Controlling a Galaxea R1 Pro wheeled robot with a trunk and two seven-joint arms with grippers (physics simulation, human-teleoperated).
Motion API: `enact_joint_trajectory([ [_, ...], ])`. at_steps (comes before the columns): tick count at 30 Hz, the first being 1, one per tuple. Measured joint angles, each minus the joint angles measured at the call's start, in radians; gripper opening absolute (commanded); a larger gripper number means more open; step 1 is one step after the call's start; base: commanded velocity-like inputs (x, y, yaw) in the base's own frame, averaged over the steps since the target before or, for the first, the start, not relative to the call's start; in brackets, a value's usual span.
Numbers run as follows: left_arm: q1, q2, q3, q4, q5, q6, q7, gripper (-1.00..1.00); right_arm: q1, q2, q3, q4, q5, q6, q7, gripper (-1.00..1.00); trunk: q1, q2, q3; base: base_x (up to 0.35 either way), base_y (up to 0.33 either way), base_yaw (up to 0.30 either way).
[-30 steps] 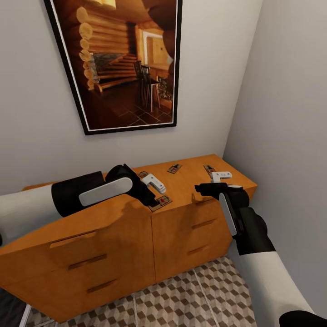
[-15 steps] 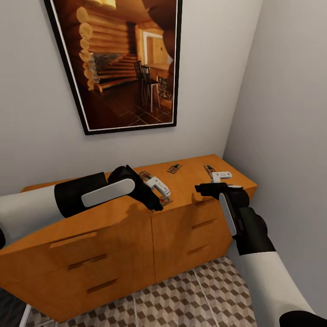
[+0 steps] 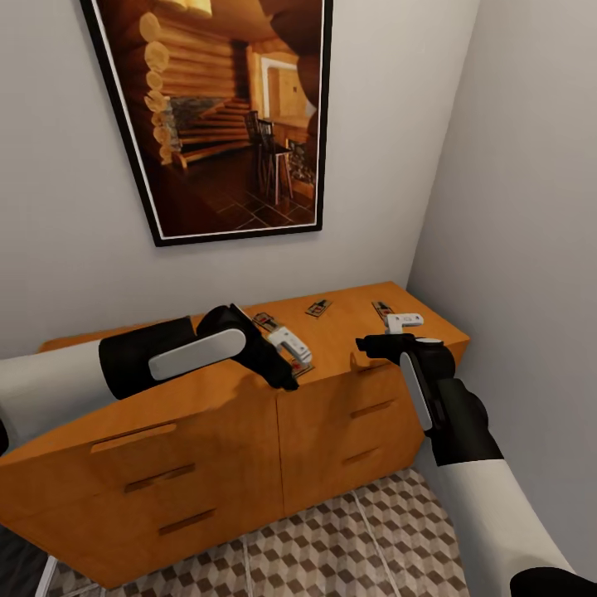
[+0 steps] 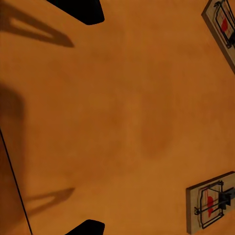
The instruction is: Take the four mousetraps from the cabinet in the bathroom and place them on the bathroom floor. Make sure all four end up on the same floor surface, and ensure that at least two of them are either under or directly next to the same bathroom sink.
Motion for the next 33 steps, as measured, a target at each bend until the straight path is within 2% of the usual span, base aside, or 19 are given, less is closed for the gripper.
enact_joint_trajectory([
  [11, 0.009, 0.004, -0.041, -0.001, 0.0, -0.001, -0.002, 1.0, 0.003, 0.0, 0.0, 0.0, 0.0, 0.0, 0.0, 1.0, 0.0, 0.0, 0.0, 0.0, 0.0, 0.0],
  [21, 0.009, 0.008, -0.042, -0.004, 0.001, -0.002, -0.003, 1.0, 0.004, 0.0, 0.0, 0.0, 0.0, 0.0, 0.0, 1.0, 0.0, 0.0, 0.0, 0.0, 0.0, 0.0],
  [24, 0.009, 0.018, -0.041, -0.004, 0.001, -0.002, -0.003, 1.0, 0.004, 0.0, 0.0, 0.0, 0.0, 0.0, 0.0, 1.0, 0.0, 0.0, 0.0, 0.014, 0.024, 0.0],
  [33, 0.009, 0.031, -0.039, -0.004, 0.001, -0.004, -0.004, 1.0, 0.004, 0.0, 0.0, 0.0, 0.001, 0.0, 0.0, 1.0, 0.0, 0.0, 0.0, 0.125, 0.151, 0.0],
])
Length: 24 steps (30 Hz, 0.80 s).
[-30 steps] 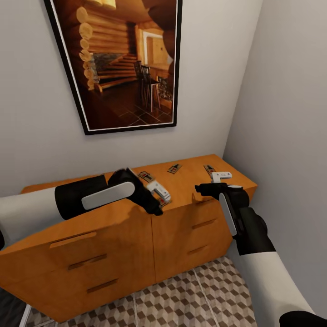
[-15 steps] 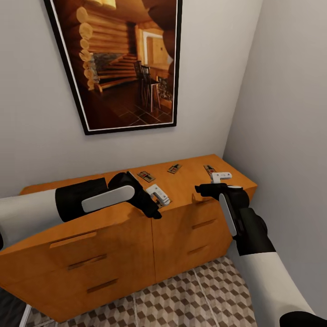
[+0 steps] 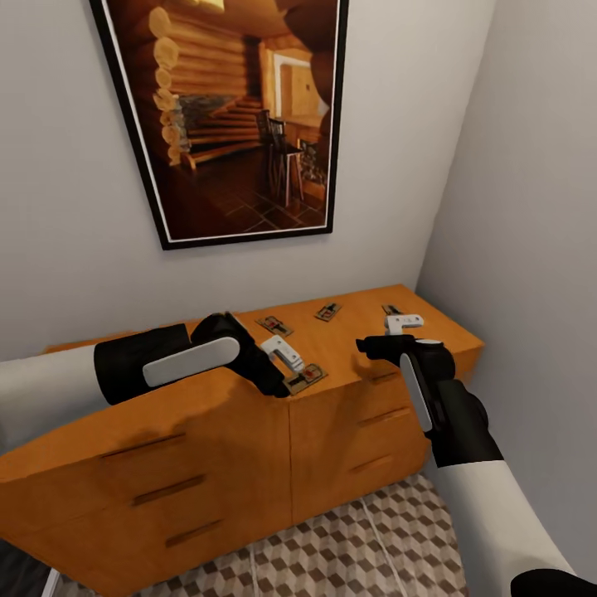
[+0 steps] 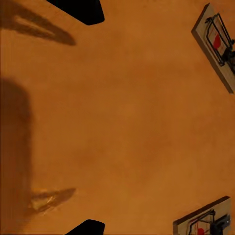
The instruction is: Take the four mousetraps from the cabinet in the bathroom and place them on the bathroom floor. Make sure all four end up on the same floor surface, and ensure that at least two of them are either under or directly next to the same bathroom sink.
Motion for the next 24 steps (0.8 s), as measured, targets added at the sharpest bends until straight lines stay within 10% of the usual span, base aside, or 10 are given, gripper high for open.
enact_joint_trajectory([
  [24, 0.0, -0.007, -0.001, -0.002, 0.001, 0.0, -0.001, 1.0, 0.0, 0.0, 0.0, 0.0, 0.0, 0.0, 0.0, 1.0, 0.0, 0.0, 0.0, 0.016, 0.016, 0.0],
])
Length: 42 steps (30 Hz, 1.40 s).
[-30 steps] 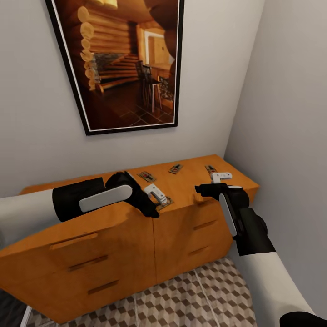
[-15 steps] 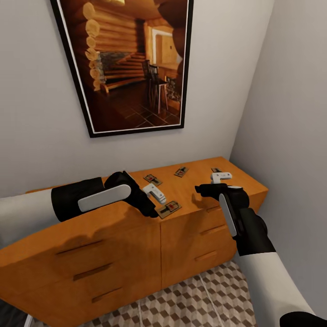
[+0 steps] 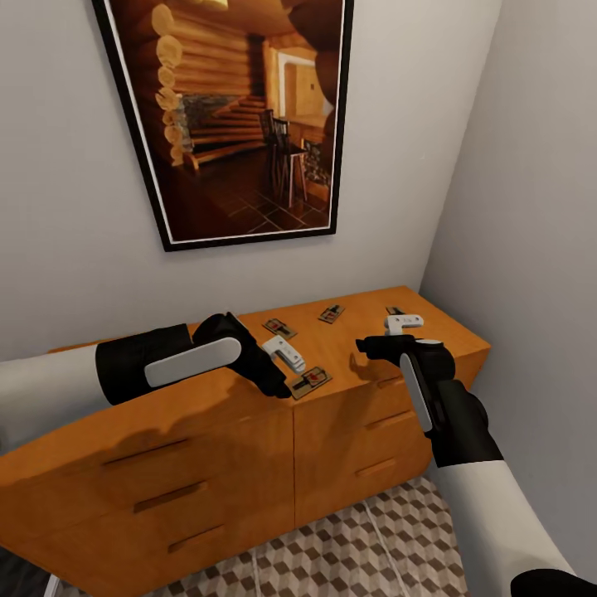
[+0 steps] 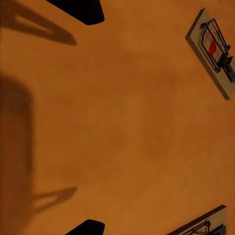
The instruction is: Take the four mousetraps from the cabinet in the bathroom and place them on the bathroom floor. Make sure all four end up on the same floor surface, and ensure that at least two of them are either under or directly next to the same bathroom sink.
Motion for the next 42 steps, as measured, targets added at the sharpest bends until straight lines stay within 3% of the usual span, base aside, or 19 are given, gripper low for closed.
enact_joint_trajectory([
  [7, 0.0, -0.004, 0.0, -0.001, 0.0, 0.0, -0.018, 1.0, 0.0, 0.0, 0.0, 0.0, 0.0, 0.0, 0.0, 1.0, 0.0, 0.0, 0.0, 0.0, 0.0, 0.0],
  [24, 0.0, -0.009, 0.004, -0.001, -0.002, -0.002, -0.15, 1.0, 0.0, 0.0, 0.0, 0.0, -0.001, 0.0, 0.0, 1.0, 0.0, 0.0, 0.0, 0.0, 0.0, 0.0],
  [42, 0.0, -0.004, 0.019, 0.002, -0.003, -0.003, -0.159, 1.0, 0.0, 0.0, 0.0, 0.0, -0.001, 0.0, 0.0, 1.0, 0.0, 0.0, 0.0, 0.034, 0.0, 0.0],
])
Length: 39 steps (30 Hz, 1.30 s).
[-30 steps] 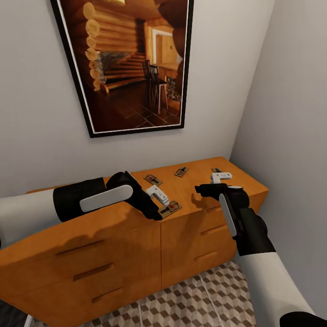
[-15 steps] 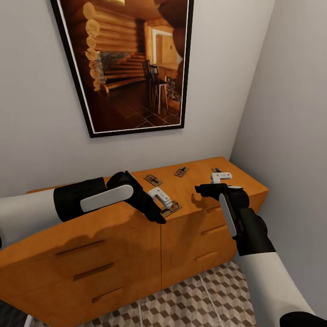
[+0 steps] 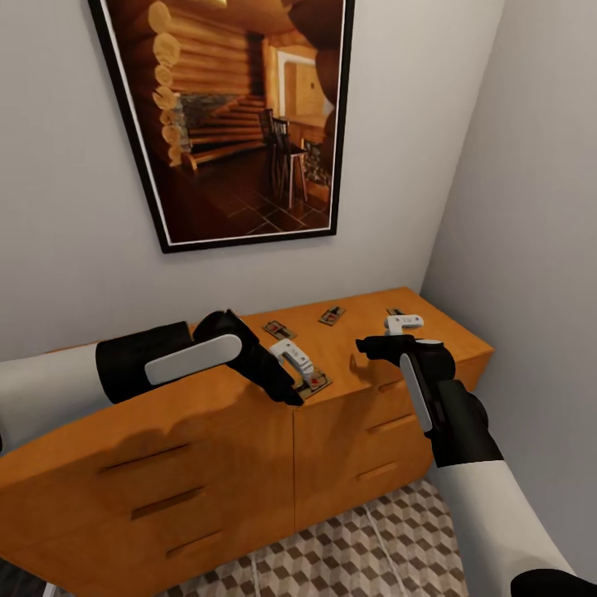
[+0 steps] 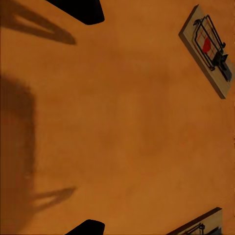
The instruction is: Take the four mousetraps from the cabinet in the bathroom and place them on the bathroom floor. Make sure all four end up on the same floor surface, and ensure that at least two of them are either under or directly next to the same bathroom sink.
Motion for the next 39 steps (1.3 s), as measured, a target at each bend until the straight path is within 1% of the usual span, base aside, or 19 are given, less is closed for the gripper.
enact_joint_trajectory([
  [4, 0.0, 0.002, 0.018, -0.001, 0.0, 0.0, -0.001, 1.0, 0.0, 0.0, 0.0, 0.0, 0.0, 0.0, 0.0, 1.0, 0.0, 0.0, 0.0, 0.039, 0.0, 0.0],
  [9, 0.0, 0.003, 0.029, -0.001, 0.0, 0.0, 0.0, 1.0, 0.0, 0.0, 0.0, 0.0, 0.0, 0.0, 0.0, 1.0, 0.0, 0.0, 0.0, 0.013, 0.0, 0.0],
  [39, 0.0, -0.004, 0.033, 0.0, 0.0, 0.0, 0.0, 1.0, 0.0, 0.0, 0.0, 0.0, 0.001, 0.0, 0.0, 1.0, 0.0, 0.0, 0.0, 0.002, 0.0, 0.0],
])
